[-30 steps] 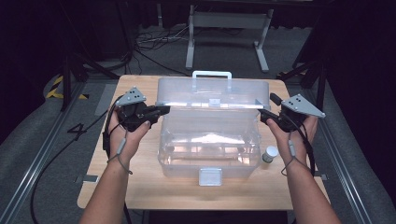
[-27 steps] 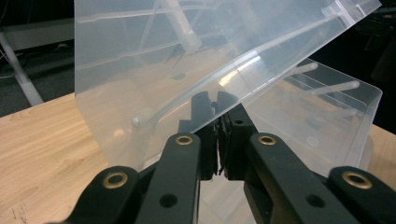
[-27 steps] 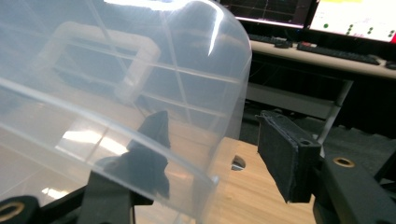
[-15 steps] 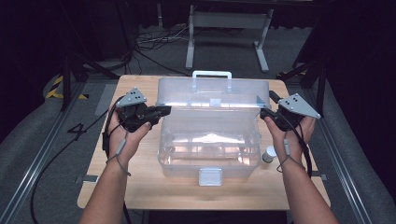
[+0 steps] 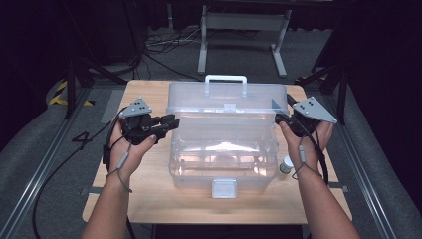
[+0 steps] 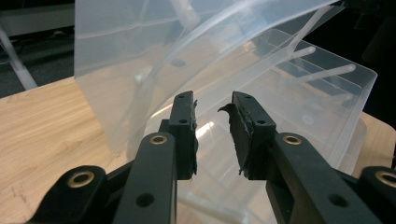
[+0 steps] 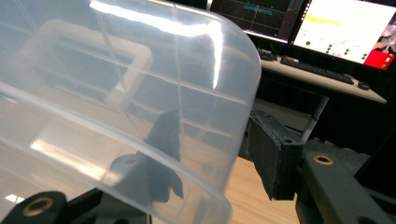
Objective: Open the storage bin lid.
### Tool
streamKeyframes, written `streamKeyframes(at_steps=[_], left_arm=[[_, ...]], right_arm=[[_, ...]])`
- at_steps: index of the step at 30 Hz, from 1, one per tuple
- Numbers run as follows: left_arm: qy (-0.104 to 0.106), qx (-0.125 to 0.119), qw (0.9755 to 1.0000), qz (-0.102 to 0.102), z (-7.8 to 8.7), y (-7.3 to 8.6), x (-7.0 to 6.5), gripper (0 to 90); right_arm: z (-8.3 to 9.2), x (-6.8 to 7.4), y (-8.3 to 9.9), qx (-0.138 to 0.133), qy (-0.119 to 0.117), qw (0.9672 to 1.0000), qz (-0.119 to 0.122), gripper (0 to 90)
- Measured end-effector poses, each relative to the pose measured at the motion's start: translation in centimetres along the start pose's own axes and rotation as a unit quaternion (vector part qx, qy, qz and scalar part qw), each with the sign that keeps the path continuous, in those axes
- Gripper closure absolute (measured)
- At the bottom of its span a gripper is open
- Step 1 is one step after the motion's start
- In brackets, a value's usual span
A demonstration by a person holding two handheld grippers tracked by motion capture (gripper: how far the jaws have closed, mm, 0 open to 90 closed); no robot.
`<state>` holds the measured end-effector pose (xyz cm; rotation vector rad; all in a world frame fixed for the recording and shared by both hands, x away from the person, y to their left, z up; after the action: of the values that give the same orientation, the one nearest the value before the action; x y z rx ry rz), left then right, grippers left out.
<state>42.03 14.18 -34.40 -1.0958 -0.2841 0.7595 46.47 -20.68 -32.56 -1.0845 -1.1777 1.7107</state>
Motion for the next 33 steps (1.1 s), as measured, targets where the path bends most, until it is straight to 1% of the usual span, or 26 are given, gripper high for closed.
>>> streamKeyframes(at_steps=[2,3,4,6,8,9,12,13,14,15,17,18,20,26,28,31,33], left_arm=[[-0.006,-0.001,1.0,0.007,0.5,0.4,0.2,71.0],[-0.006,-0.001,1.0,0.007,0.5,0.4,0.2,71.0],[-0.009,-0.002,0.9999,0.01,0.9,0.5,0.4,70.9],[-0.005,-0.003,0.9998,0.018,1.2,0.7,0.5,70.4],[-0.001,-0.005,0.9998,0.021,1.3,0.8,0.5,70.3],[0.0,-0.009,0.9996,0.026,1.5,0.8,0.6,70.3],[-0.009,-0.007,0.9994,0.031,1.9,1.2,0.9,70.3],[-0.01,-0.007,0.9994,0.032,2.0,1.2,1.0,70.3],[-0.014,-0.008,0.9994,0.031,2.2,1.3,1.1,70.2],[-0.014,-0.008,0.9994,0.031,2.2,1.3,1.1,70.2],[-0.019,-0.009,0.9992,0.035,2.5,1.5,1.2,70.2],[-0.02,-0.011,0.9991,0.036,2.7,1.5,1.2,70.2],[-0.023,-0.011,0.9991,0.035,2.8,1.7,1.3,69.8],[-0.028,-0.01,0.9988,0.04,3.1,2.0,1.5,69.5],[-0.029,-0.01,0.9986,0.042,3.2,2.1,1.6,69.4],[-0.033,-0.011,0.9985,0.042,3.4,2.2,1.7,69.3],[-0.038,-0.014,0.9983,0.043,3.5,2.3,2.0,68.0]], right_arm=[[-0.1,0.0,-0.2,-0.001,0.009,0.9999,0.009,53.6],[-0.1,0.0,-0.2,-0.001,0.009,0.9999,0.009,53.6],[-0.3,-0.1,-0.3,-0.004,0.011,0.9999,0.007,53.6],[-0.3,-0.2,-0.4,-0.005,0.012,0.9999,0.006,53.6],[-0.4,-0.2,-0.6,-0.005,0.016,0.9998,0.013,53.6],[-0.4,-0.2,-0.6,-0.005,0.016,0.9998,0.013,53.6],[-0.4,-0.3,-1.2,-0.012,0.021,0.9996,0.012,53.9],[-0.5,-0.3,-1.3,-0.012,0.022,0.9996,0.011,54.5],[-0.5,-0.5,-1.4,-0.01,0.024,0.9996,0.01,57.3],[-0.5,-0.5,-1.4,-0.01,0.024,0.9996,0.01,57.3],[-0.6,-0.5,-1.5,-0.01,0.024,0.9996,0.009,61.8],[-0.5,-0.6,-1.5,-0.009,0.029,0.9994,0.015,63.7],[-0.6,-0.6,-1.6,-0.006,0.03,0.9993,0.021,64.8],[-0.9,-0.8,-1.7,0.003,0.04,0.9988,0.027,67.6],[-1.1,-0.9,-1.7,0.004,0.04,0.9989,0.024,68.8],[-1.4,-1.2,-1.7,0.013,0.035,0.9991,0.019,70.7],[-1.6,-1.3,-1.7,0.018,0.032,0.9992,0.017,71.2]])
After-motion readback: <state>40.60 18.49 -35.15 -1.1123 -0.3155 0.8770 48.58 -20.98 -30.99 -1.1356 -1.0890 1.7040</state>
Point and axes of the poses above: each handheld gripper's, and its own axes: z roughly backward along the jaws, y roughly out of its underside, x roughly to its left, the point moved 7 cm from there along -z, roughly forward along the jaws, and after that the axes turned 2 degrees about x, right-handed, at the moved point
